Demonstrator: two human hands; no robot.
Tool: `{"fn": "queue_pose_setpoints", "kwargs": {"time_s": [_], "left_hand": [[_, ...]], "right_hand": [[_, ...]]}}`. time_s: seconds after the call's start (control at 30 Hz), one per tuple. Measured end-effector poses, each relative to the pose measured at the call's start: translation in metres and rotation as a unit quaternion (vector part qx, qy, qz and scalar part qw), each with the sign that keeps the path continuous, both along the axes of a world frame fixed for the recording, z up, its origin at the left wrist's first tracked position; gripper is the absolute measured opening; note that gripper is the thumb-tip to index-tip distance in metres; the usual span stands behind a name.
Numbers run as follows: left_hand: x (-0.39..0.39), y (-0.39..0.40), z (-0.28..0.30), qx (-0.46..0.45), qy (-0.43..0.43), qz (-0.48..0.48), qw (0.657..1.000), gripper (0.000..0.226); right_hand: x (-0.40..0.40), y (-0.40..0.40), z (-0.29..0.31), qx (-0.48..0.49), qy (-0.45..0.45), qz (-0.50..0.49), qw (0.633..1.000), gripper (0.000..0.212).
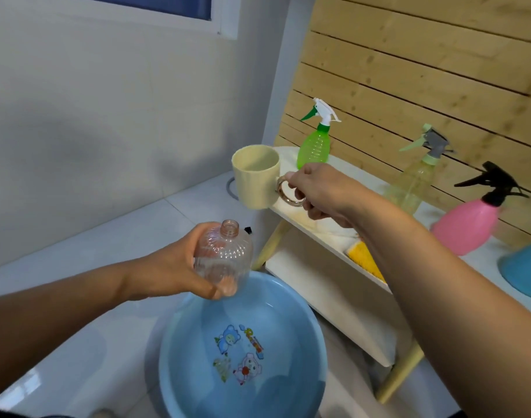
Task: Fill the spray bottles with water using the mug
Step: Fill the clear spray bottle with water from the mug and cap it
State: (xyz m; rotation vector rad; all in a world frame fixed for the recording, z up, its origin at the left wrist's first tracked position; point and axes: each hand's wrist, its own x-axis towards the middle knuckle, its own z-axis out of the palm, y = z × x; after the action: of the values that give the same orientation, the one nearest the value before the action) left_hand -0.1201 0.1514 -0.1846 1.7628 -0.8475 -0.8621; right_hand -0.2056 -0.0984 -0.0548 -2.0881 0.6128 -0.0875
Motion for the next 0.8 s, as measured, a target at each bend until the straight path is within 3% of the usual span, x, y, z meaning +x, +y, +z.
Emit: {"fn": "queue_pose_setpoints", "kwargs": {"time_s": [0.17,0.37,0.5,0.57,0.67,0.8], "left_hand": [[-0.001,0.011,-0.008,0.022,-0.033,-0.012,0.999,0.104],[0.005,0.014,-0.023,0.041,-0.078,-0.014,0.996,0.107],[0.011,0.008,-0.030,0.036,-0.090,-0.010,0.995,0.108],[0.013,0.003,-0.032,0.032,-0.106,0.000,0.994,0.107],[0.015,-0.003,-0.034,0.029,-0.112,0.006,0.993,0.105],[0.015,-0.004,-0.040,0.041,-0.120,-0.013,0.992,0.103]], "right_hand": [[-0.011,0.021,-0.041,-0.132,0.044,0.026,0.990,0.021],[-0.014,0.012,-0.127,-0.144,0.162,0.041,0.975,0.025],[-0.029,-0.004,-0.202,-0.167,0.240,0.011,0.956,0.030],[-0.039,-0.008,-0.235,-0.198,0.268,0.008,0.943,0.023],[-0.049,-0.009,-0.273,-0.272,0.294,0.042,0.915,0.016],[-0.053,-0.002,-0.304,-0.319,0.309,0.103,0.890,0.026]]}}
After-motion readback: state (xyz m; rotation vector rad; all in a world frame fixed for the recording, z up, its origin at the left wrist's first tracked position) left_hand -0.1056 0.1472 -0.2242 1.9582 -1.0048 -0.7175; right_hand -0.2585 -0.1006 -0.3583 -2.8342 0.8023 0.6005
